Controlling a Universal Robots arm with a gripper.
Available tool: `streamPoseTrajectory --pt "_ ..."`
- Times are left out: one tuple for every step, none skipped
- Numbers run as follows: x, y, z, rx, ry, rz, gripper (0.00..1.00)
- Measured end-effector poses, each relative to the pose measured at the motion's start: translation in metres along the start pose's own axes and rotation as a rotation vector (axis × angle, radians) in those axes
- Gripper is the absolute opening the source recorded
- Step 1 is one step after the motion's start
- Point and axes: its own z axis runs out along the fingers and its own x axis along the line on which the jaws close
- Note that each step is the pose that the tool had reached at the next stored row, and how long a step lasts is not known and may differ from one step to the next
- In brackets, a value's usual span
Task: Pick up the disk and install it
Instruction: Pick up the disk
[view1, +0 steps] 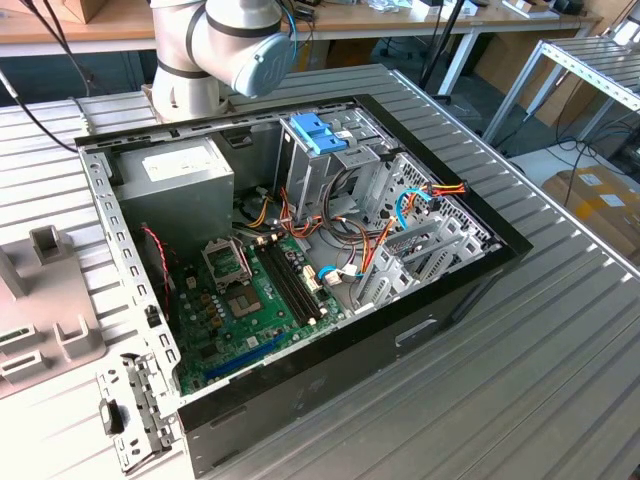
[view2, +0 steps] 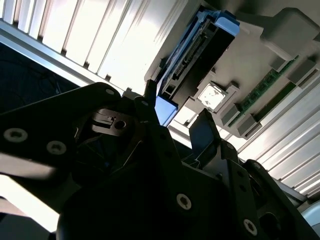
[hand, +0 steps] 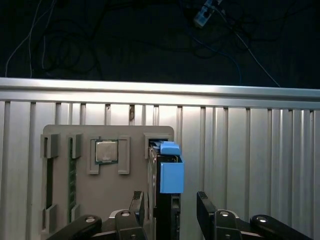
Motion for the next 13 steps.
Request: streamPoseTrajectory --pt "-0.0002 0.0006 0.0003 -0.0001 0.0 0.0 0.54" --pt "-0.0002 0.0013 0.0007 -0.0001 0.0 0.0 0.54" --pt "-0.0003 0.0019 0.0011 -0.0001 0.0 0.0 0.54" --pt "-0.0003 0.0027 0.0014 -0.0002 0.0 0.0 0.54" --pt "-0.0004 0.0033 0.0018 -0.0001 0.0 0.0 0.54" --pt "-0.0004 0.004 0.0029 0.0001 -0.0001 0.0 0.54" --pt "-0.0003 0.0044 0.0037 0.0 0.0 0.0 0.54" --pt "-0.0003 0.0046 0.0043 -0.0001 0.0 0.0 0.54" --pt "-0.0003 0.0052 0.0054 -0.0002 0.0 0.0 0.54" --pt "-0.0003 0.0057 0.0061 -0.0002 0.0 0.0 0.54" --pt "-0.0002 0.0059 0.0065 -0.0001 0.0001 0.0 0.54" --pt "-0.0002 0.0062 0.0068 -0.0001 0.0 0.0 0.54" --pt "-0.0002 0.0065 0.0073 -0.0001 0.0 0.0 0.54"
